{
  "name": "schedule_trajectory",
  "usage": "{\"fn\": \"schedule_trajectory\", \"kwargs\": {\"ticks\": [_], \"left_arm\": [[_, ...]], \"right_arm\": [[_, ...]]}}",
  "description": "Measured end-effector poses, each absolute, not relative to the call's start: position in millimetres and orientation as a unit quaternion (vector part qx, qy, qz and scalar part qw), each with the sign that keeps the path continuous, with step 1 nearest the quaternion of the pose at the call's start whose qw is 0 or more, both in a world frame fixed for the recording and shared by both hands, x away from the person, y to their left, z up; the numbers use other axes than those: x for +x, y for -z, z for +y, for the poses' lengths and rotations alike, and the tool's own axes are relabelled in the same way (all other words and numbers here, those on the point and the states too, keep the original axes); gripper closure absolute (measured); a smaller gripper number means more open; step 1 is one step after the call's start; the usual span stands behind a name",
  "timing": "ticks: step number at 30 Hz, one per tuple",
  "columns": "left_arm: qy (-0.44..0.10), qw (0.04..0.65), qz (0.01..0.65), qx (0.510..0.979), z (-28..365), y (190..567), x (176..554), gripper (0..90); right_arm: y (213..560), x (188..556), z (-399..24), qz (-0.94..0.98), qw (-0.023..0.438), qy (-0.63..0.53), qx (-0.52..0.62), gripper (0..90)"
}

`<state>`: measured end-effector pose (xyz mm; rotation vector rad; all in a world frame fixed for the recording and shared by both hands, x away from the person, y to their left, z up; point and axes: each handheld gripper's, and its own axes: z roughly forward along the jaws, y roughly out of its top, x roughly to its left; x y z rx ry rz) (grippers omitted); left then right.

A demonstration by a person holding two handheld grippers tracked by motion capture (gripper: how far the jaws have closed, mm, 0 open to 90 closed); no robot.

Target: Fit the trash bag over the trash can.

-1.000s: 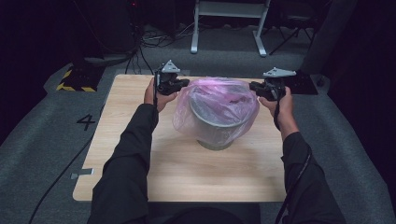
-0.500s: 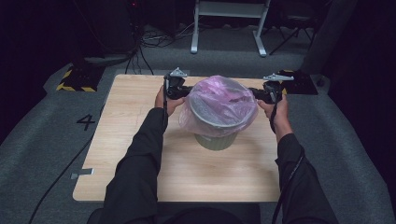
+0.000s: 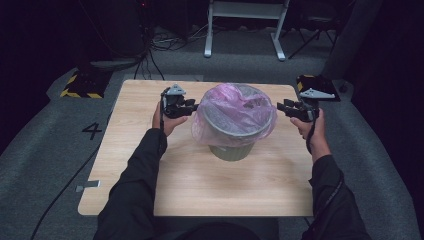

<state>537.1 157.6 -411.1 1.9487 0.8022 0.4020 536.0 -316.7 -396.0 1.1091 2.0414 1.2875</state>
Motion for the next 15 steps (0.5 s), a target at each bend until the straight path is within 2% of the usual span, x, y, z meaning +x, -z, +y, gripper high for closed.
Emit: {"fn": "schedule_trajectory", "kwargs": {"ticks": [1, 2, 6, 11, 15], "left_arm": [[-0.165, 0.478, 0.328, 0.798, 158, 411, 537, 49.8], [-0.176, 0.468, 0.326, 0.802, 161, 410, 531, 49.8], [-0.184, 0.465, 0.318, 0.806, 182, 407, 503, 30.6], [-0.195, 0.484, 0.309, 0.795, 193, 405, 481, 26.6], [-0.186, 0.487, 0.266, 0.81, 178, 406, 455, 23.9]], "right_arm": [[396, 536, -317, 0.746, 0.24, -0.471, 0.405, 51.2], [394, 532, -320, 0.75, 0.248, -0.465, 0.4, 45.2], [386, 509, -331, 0.77, 0.243, -0.478, 0.345, 34.7], [380, 482, -317, 0.804, 0.241, -0.471, 0.271, 29.3], [382, 469, -305, 0.828, 0.241, -0.454, 0.225, 25.7]]}}
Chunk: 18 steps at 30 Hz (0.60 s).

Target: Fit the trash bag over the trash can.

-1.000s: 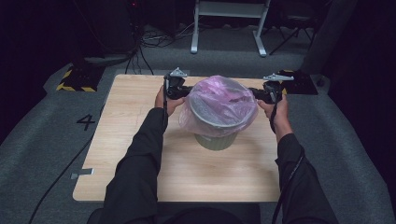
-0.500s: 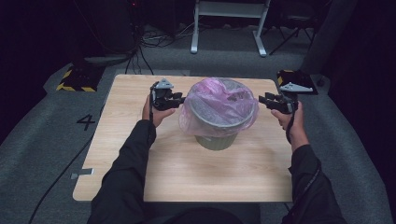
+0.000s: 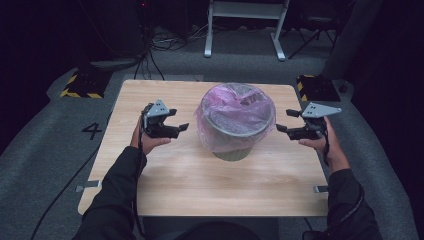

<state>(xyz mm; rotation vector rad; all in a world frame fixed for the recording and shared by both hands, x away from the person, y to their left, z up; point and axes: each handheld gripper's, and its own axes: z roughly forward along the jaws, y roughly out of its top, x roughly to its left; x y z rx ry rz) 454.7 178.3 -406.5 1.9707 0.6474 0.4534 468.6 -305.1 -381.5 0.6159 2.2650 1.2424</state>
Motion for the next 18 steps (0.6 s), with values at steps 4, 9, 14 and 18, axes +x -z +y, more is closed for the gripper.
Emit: {"fn": "schedule_trajectory", "kwargs": {"ticks": [4, 9, 14, 18], "left_arm": [[-0.173, 0.482, 0.237, 0.825, 155, 412, 435, 19.3], [-0.171, 0.47, 0.232, 0.835, 129, 420, 426, 18.7], [-0.182, 0.459, 0.225, 0.84, 118, 423, 425, 24.4], [-0.189, 0.451, 0.221, 0.844, 114, 425, 428, 42.8]], "right_arm": [[386, 459, -289, 0.839, 0.261, -0.428, 0.212, 23.4], [381, 447, -274, 0.838, 0.304, -0.415, 0.183, 23.3], [379, 441, -268, 0.838, 0.322, -0.407, 0.168, 30.9], [379, 442, -265, 0.839, 0.329, -0.403, 0.158, 54.0]]}}
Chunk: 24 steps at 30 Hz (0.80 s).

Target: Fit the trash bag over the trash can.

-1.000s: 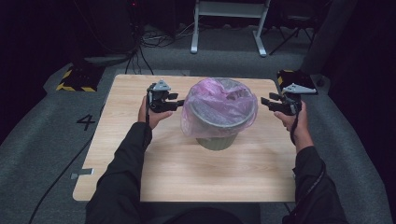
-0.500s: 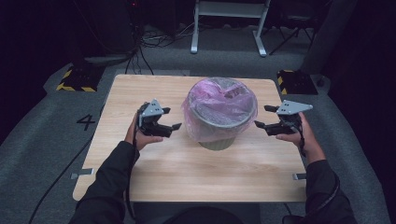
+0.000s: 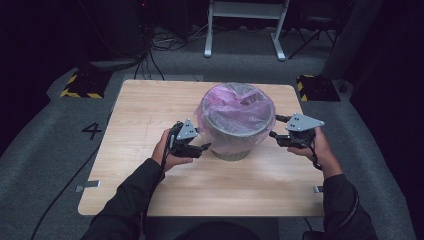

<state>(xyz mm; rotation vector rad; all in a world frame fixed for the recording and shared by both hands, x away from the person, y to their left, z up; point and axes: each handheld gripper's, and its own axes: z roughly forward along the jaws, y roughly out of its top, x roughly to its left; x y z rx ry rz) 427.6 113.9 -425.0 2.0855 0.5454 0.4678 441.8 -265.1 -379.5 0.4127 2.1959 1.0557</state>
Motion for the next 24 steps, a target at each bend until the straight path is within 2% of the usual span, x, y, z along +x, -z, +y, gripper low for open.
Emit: {"fn": "schedule_trajectory", "kwargs": {"ticks": [1, 2, 3, 4, 5, 7, 9, 24], "left_arm": [[-0.203, 0.445, 0.221, 0.844, 113, 425, 428, 54.0], [-0.205, 0.44, 0.222, 0.846, 112, 426, 429, 54.0], [-0.2, 0.44, 0.218, 0.848, 112, 426, 430, 65.1], [-0.202, 0.438, 0.217, 0.849, 112, 426, 431, 70.3], [-0.206, 0.435, 0.218, 0.849, 111, 427, 432, 70.3], [-0.199, 0.433, 0.211, 0.854, 111, 427, 434, 79.8], [-0.195, 0.439, 0.206, 0.852, 111, 429, 436, 89.6], [-0.162, 0.411, 0.212, 0.872, 115, 453, 443, 90.0]], "right_arm": [[380, 443, -266, 0.843, 0.319, -0.407, 0.148, 65.8], [380, 443, -266, 0.843, 0.319, -0.407, 0.148, 65.8], [382, 443, -266, 0.845, 0.317, -0.405, 0.145, 77.2], [383, 443, -267, 0.845, 0.31, -0.412, 0.142, 82.3], [383, 443, -267, 0.845, 0.31, -0.412, 0.142, 82.3], [383, 442, -267, 0.843, 0.305, -0.419, 0.143, 90.0], [385, 441, -267, 0.844, 0.3, -0.422, 0.142, 90.0], [420, 445, -277, 0.852, 0.256, -0.422, 0.174, 90.0]]}}
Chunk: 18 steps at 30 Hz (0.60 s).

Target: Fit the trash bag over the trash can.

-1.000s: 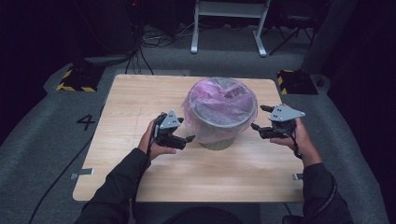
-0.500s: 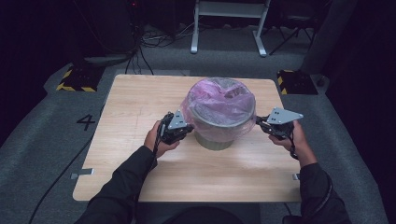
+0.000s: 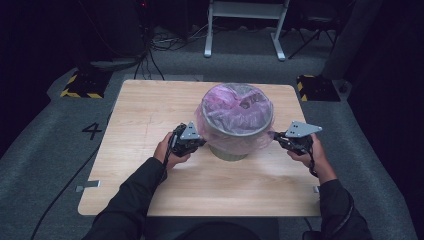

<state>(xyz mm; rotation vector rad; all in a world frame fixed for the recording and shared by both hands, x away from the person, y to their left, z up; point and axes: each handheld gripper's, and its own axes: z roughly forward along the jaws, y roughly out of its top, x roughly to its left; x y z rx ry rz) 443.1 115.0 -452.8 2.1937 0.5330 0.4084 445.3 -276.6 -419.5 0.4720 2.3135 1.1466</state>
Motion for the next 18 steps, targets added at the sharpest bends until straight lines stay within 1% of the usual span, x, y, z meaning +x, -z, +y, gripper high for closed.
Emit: {"fn": "schedule_trajectory", "kwargs": {"ticks": [1, 8, 9, 11, 12, 13, 14, 15, 16, 17, 18], "left_arm": [[-0.152, 0.411, 0.212, 0.873, 116, 457, 445, 90.0], [-0.147, 0.39, 0.224, 0.881, 119, 470, 448, 90.0], [-0.145, 0.386, 0.23, 0.882, 121, 474, 450, 89.9], [-0.145, 0.386, 0.233, 0.881, 122, 475, 451, 89.6], [-0.143, 0.382, 0.24, 0.881, 123, 476, 451, 87.8], [-0.143, 0.381, 0.239, 0.882, 124, 477, 451, 81.3], [-0.142, 0.382, 0.24, 0.881, 125, 478, 451, 81.3], [-0.145, 0.379, 0.245, 0.881, 126, 478, 450, 72.2], [-0.149, 0.378, 0.251, 0.879, 127, 478, 449, 59.6], [-0.155, 0.382, 0.252, 0.875, 131, 477, 444, 44.8], [-0.155, 0.382, 0.252, 0.875, 131, 477, 444, 35.7]], "right_arm": [[427, 447, -276, 0.855, 0.249, -0.418, 0.181, 90.0], [450, 456, -278, 0.859, 0.226, -0.408, 0.211, 90.0], [456, 459, -281, 0.855, 0.216, -0.413, 0.225, 90.0], [459, 461, -282, 0.855, 0.216, -0.411, 0.229, 90.0], [462, 463, -283, 0.852, 0.215, -0.412, 0.239, 90.0], [467, 466, -286, 0.845, 0.206, -0.422, 0.255, 90.0], [467, 466, -286, 0.845, 0.206, -0.422, 0.255, 90.0], [468, 467, -288, 0.842, 0.205, -0.425, 0.261, 90.0], [469, 468, -289, 0.839, 0.205, -0.428, 0.265, 88.4], [469, 467, -292, 0.837, 0.204, -0.432, 0.265, 82.7], [469, 467, -292, 0.837, 0.204, -0.432, 0.265, 82.7]]}}
